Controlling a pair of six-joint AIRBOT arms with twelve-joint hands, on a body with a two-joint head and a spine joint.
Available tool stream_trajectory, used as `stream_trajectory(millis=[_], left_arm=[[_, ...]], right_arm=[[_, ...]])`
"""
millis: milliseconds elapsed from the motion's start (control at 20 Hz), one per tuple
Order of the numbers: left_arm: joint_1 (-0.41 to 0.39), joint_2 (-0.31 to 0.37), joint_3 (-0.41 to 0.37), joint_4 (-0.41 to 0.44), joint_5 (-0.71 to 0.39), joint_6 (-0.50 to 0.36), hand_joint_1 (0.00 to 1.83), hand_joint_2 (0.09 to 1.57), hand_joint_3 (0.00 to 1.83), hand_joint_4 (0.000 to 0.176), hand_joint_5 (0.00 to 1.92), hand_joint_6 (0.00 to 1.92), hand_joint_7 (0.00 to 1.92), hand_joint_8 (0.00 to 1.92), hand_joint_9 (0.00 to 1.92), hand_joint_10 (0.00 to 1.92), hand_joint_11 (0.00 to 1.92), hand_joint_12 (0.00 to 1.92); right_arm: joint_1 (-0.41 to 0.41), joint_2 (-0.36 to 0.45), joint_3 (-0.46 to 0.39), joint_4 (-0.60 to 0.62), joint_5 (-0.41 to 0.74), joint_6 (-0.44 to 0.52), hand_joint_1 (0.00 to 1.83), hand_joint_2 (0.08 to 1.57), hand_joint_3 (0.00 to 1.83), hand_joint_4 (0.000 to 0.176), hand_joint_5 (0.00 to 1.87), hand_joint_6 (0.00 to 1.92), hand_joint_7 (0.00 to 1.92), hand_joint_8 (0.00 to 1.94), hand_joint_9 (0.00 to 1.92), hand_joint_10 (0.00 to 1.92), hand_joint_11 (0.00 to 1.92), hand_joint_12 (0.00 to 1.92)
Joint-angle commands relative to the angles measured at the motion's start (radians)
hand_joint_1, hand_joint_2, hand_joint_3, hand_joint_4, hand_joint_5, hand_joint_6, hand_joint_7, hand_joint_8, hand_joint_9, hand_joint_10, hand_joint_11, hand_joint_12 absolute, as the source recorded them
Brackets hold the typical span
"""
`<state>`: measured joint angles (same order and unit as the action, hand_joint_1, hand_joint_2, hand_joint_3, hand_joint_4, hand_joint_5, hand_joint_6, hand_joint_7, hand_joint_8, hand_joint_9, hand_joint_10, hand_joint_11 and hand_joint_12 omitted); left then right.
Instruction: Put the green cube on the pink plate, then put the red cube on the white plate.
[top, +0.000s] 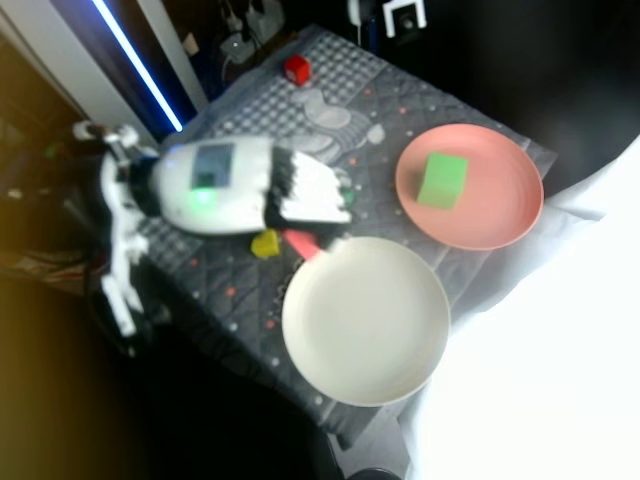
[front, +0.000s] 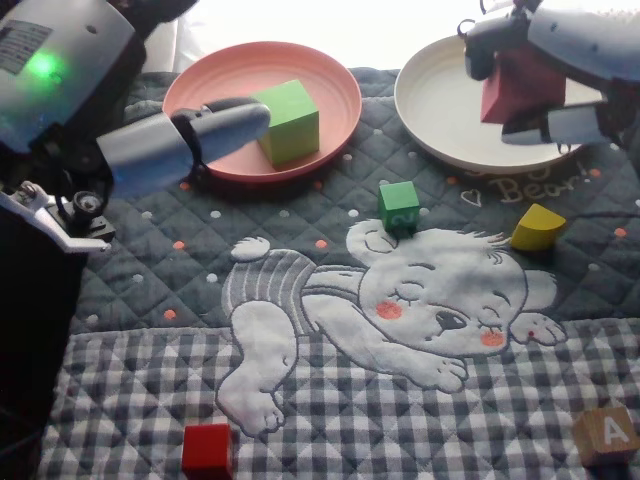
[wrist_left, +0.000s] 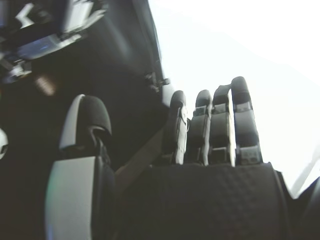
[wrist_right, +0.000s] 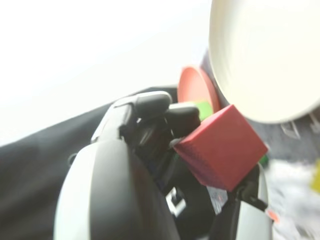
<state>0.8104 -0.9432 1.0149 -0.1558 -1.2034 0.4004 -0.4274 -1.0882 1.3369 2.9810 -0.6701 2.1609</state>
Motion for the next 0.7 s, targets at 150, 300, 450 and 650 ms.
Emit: stream_trajectory(millis=[150,300,450,650], left_arm=[[-0.009,0.005,-0.001,0.007,-0.136,-0.003,0.45,1.11,0.0,0.038,0.2,0.0,0.11,0.0,0.05,0.0,0.0,0.38],[-0.011,0.005,-0.003,0.013,-0.139,-0.003,0.44,1.11,0.0,0.013,0.2,0.0,0.11,0.0,0.07,0.01,0.0,0.49],[-0.012,0.005,-0.003,0.018,-0.138,-0.003,0.45,1.1,0.0,0.035,0.21,0.0,0.13,0.0,0.09,0.01,0.0,0.57],[-0.013,0.005,-0.005,0.022,-0.139,-0.003,0.48,1.1,0.0,0.072,0.22,0.0,0.12,0.0,0.07,0.0,0.0,0.43]], right_arm=[[0.059,-0.05,0.081,0.027,0.013,-0.003,1.21,1.19,0.0,0.0,0.86,1.07,0.85,1.37,0.66,1.43,0.33,1.83],[0.098,-0.104,0.156,0.027,0.085,0.002,1.35,1.2,0.0,0.0,0.8,1.2,0.86,1.27,0.66,1.5,0.24,1.77],[0.103,-0.135,0.205,0.027,0.121,0.033,1.34,1.21,0.0,0.0,0.82,1.26,0.82,1.25,0.64,1.51,0.31,1.69],[0.104,-0.15,0.227,0.027,0.159,0.033,1.18,1.22,0.0,0.0,0.86,1.18,0.71,1.43,0.51,1.3,0.24,1.8]])
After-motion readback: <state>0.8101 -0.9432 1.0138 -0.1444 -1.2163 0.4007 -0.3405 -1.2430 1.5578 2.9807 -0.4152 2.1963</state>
